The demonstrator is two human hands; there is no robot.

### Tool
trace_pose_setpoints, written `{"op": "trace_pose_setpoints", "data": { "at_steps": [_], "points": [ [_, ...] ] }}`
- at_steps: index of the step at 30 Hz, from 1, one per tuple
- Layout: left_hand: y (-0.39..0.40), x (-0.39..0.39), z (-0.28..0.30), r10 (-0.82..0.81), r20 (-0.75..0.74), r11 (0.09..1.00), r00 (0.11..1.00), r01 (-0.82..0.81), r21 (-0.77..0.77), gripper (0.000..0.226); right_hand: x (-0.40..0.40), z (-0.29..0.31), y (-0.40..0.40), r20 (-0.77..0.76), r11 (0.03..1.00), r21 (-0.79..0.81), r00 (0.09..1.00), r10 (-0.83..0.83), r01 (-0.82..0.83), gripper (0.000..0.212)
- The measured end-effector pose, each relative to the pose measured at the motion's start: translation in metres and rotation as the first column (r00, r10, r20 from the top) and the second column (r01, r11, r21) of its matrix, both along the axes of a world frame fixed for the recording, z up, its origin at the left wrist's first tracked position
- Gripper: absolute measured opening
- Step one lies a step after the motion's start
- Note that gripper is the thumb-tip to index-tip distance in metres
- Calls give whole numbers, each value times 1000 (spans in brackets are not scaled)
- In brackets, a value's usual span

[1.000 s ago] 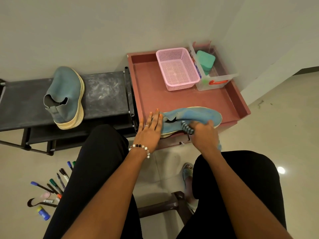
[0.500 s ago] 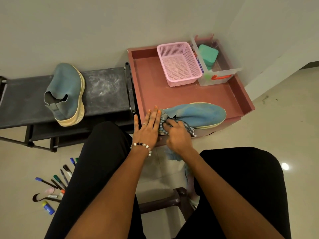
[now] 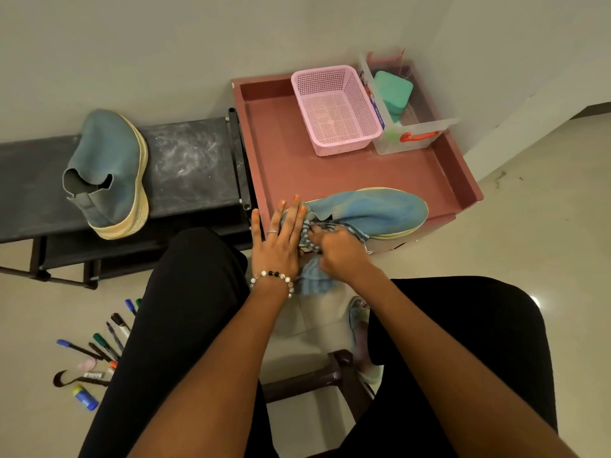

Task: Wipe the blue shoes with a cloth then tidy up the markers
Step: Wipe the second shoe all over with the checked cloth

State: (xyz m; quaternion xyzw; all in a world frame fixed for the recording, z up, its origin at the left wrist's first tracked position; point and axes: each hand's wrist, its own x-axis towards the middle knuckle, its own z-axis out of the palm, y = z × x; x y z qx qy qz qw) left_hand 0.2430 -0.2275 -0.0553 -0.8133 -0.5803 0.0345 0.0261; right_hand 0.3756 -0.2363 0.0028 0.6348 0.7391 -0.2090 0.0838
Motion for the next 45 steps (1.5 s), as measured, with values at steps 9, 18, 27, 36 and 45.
{"op": "trace_pose_setpoints", "data": {
  "at_steps": [9, 18, 27, 36, 45],
  "points": [
    [-4, 4, 4, 19, -70, 999, 997, -16, 40, 93, 15, 34, -1, 219, 992, 46, 967, -129, 122, 33],
    [-5, 3, 1, 6, -62, 996, 998, 0, 92, 95, 11, 25, -4, 139, 993, -56, 985, -97, 106, 33],
    [-1, 2, -7, 8, -52, 990, 999, -1, 138, 84, -38, 20, -3, 40, 976, 48, 976, -216, 214, 30],
    [-2, 4, -2, 17, -53, 991, 998, -10, 132, 92, 21, 26, -4, 222, 997, 54, 973, -67, 57, 34],
    [-4, 8, 3, 28, -65, 998, 997, -25, 53, 69, -1, 12, -2, 4, 996, -43, 997, -81, 81, 45]
  ]
}}
